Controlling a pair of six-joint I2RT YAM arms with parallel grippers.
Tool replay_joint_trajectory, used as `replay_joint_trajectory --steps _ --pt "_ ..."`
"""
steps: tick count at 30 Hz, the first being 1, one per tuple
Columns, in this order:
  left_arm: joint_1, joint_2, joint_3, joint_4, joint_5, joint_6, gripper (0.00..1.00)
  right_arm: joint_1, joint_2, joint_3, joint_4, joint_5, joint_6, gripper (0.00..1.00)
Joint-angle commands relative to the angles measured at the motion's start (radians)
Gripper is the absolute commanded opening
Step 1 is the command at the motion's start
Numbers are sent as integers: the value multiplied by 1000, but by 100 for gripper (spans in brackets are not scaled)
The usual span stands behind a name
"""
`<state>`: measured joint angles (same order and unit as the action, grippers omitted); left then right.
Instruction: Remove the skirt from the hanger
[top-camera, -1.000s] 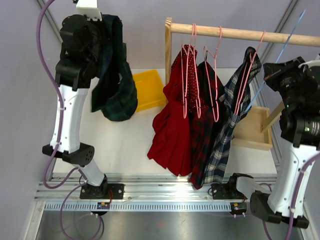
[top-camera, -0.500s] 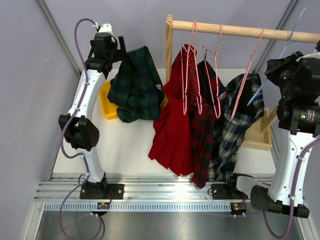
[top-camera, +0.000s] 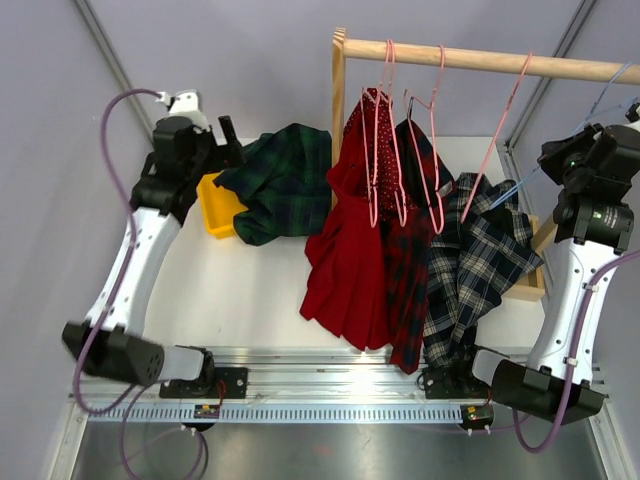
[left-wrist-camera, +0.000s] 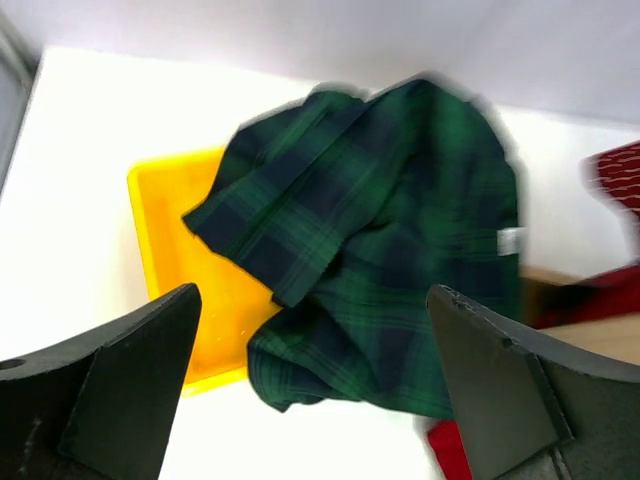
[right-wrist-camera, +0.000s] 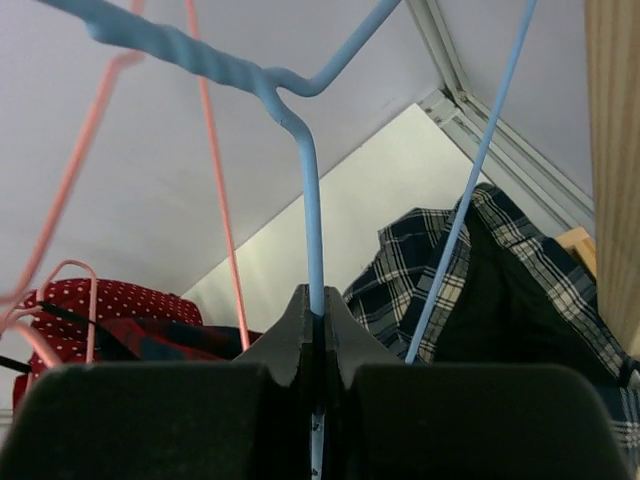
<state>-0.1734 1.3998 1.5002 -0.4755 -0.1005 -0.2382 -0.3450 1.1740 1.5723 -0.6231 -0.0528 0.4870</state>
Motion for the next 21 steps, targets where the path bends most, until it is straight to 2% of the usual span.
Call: replay_joint_trajectory --steps 1,3,4,7,9,10,12,13,15,16,18,19,21 --pt "-20 -149 -75 84 48 -3 99 -15 -22 -50 -26 -78 41 0" --pt "-31 -203 -87 66 47 -3 99 -15 -51 -58 -42 -61 50 0" --pt "-52 -220 -86 46 45 0 99 -15 -60 -54 -59 -52 53 11" --pt "-127 -272 -72 6 25 -4 99 -15 -99 -14 -121 -12 44 99" --pt "-194 -298 -69 0 27 3 99 -15 -144 20 -159 8 38 99" --pt "-304 -321 -60 -2 28 26 99 -15 -160 34 -171 25 32 99" --pt "-453 -329 -49 3 -34 56 99 -14 -197 90 -228 72 33 99" --pt "-600 -326 -20 0 -56 65 99 -8 -206 107 -243 106 41 99" --pt "-739 -279 15 -3 -114 59 99 -5 -230 155 -274 128 50 100" --pt "-874 -254 32 0 -142 60 99 -5 -235 170 -283 133 62 100" --pt "-1007 -173 90 6 -224 77 99 -3 -257 212 -302 137 76 99" --pt "-1122 -145 107 29 -240 104 99 -5 -266 225 -306 143 88 99" --pt "-1216 -54 169 41 -272 137 99 -3 -286 270 -331 159 97 100"
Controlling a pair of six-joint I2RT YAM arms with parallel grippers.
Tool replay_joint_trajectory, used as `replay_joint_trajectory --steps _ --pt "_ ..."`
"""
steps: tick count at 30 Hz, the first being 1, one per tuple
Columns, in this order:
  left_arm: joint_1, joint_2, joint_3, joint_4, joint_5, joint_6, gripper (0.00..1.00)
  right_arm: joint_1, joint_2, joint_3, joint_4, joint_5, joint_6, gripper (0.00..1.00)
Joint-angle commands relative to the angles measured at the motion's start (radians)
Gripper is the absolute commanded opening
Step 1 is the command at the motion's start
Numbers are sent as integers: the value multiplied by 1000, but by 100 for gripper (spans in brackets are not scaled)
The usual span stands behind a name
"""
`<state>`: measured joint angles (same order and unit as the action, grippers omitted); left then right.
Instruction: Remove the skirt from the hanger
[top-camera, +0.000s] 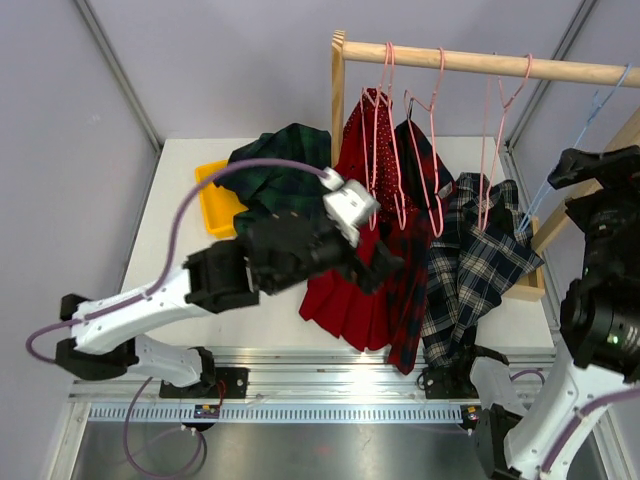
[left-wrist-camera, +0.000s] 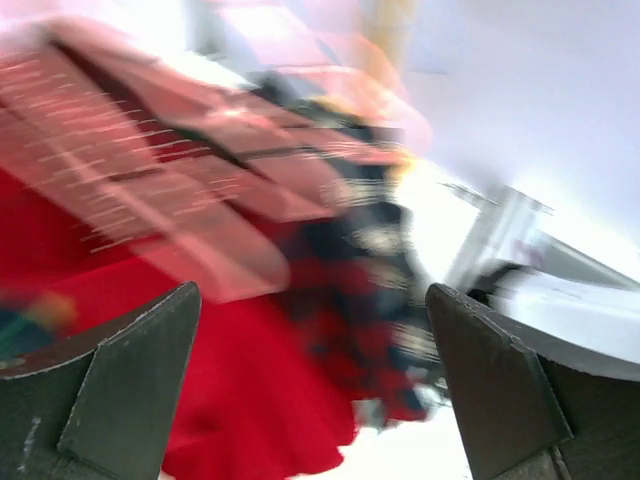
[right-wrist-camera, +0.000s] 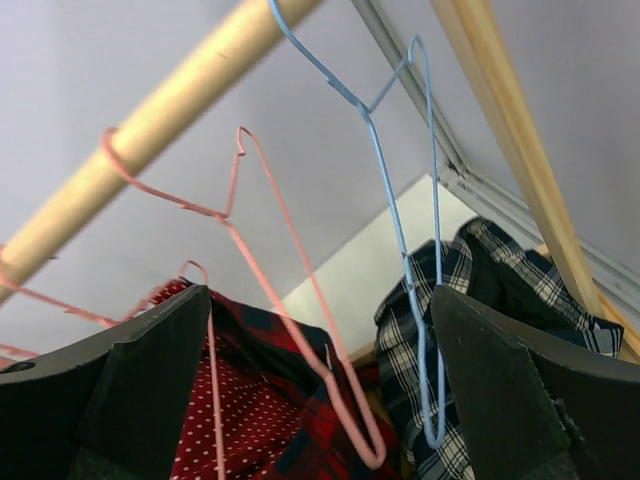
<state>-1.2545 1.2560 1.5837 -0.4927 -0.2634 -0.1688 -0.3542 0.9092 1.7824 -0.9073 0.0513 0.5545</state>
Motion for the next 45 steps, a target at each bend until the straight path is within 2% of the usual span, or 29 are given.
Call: replay_joint_trajectory --steps 1,6,12,18,21,27,31,32,33,34,35,36,38,39,41,45 --pt "-185 117 100 78 -109 66 99 6 -27 75 -56 61 35 99" --pt "-210 302 163 127 48 3 99 46 -85 155 -90 27 50 100" --pt "-194 543 242 189 43 -6 99 113 -135 170 -103 -25 44 99" --pt "-96 779 367 221 82 -93 99 222 -174 232 -137 82 -7 100" --pt "-50 910 427 224 156 -156 99 253 -188 255 -151 88 -14 99" --pt "6 1132 608 120 288 -230 99 282 -224 198 -157 85 -19 99" --pt "6 1186 633 77 349 -265 98 291 -234 157 -142 94 -24 99" --pt "6 1191 624 77 378 -271 95 291 -236 143 -137 96 -25 99" --pt "6 1189 610 95 395 -287 86 293 -236 137 -136 97 -25 99" --pt "4 1179 563 114 418 -293 82 294 -236 124 -130 96 -25 99" --pt "4 1171 544 132 456 -299 73 294 -237 120 -128 94 -24 99" --pt "1 1166 527 152 469 -305 57 294 -237 114 -127 94 -22 99" --pt "-2 1146 503 166 510 -308 44 294 -242 101 -120 94 -24 100" --pt "-5 1140 495 187 532 -305 25 294 -240 98 -122 94 -24 99" --pt "-13 1111 490 189 561 -299 0 294 -245 94 -120 101 -28 99" --pt "-37 1025 472 165 538 -264 0 294 -248 97 -122 113 -34 99"
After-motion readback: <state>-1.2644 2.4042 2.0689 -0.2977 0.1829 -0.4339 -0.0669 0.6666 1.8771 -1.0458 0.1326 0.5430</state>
